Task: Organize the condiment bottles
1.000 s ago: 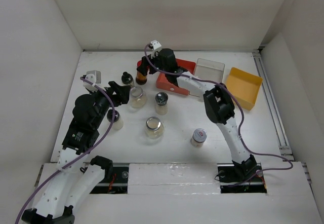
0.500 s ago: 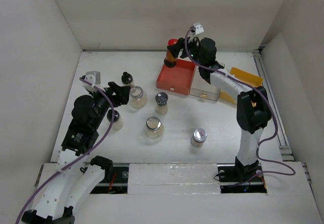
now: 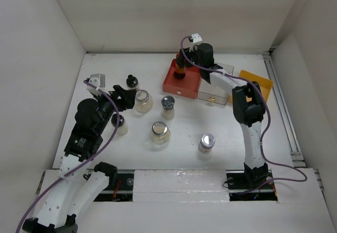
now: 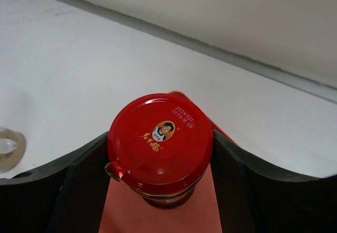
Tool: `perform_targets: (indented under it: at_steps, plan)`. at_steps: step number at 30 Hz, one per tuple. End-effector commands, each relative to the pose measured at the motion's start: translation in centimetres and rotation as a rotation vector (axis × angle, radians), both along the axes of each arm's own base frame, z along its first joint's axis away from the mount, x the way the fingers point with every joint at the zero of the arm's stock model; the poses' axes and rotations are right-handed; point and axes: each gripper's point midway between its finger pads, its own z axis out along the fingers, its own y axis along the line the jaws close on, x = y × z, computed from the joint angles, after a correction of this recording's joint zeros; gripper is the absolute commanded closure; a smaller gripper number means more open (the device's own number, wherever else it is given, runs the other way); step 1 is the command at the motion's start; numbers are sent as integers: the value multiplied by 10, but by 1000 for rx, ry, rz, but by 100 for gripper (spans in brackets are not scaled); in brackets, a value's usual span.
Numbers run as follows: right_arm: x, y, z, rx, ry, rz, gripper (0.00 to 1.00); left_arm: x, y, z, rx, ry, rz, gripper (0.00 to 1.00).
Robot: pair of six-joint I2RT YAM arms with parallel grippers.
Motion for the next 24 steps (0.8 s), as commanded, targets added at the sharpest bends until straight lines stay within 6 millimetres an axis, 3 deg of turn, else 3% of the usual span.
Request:
perform_targets:
  at_steps: [1, 4, 6, 12, 18, 23, 24]
  plan:
    - [16, 5, 96, 82, -240, -22, 47, 3, -1, 14, -9, -59, -8, 30]
    - [24, 6, 97, 78, -257, -32, 46, 3, -1, 14, -9, -59, -8, 30]
    - [30, 4, 83, 67, -235, -52, 46, 3, -1, 14, -9, -59, -8, 30]
    - [23, 19, 71, 18, -248, -80, 38, 3, -1, 14, -9, -59, -8, 30]
    - [17, 31, 55, -1, -227, -58, 20, 4, -2, 12, -6, -51, -8, 29]
    - [3, 31, 75, 8, -243, -49, 0, 4, -3, 12, -6, -50, -17, 29]
    - [-3, 28, 93, 20, -265, -50, 0, 4, -3, 12, -6, -50, -17, 29]
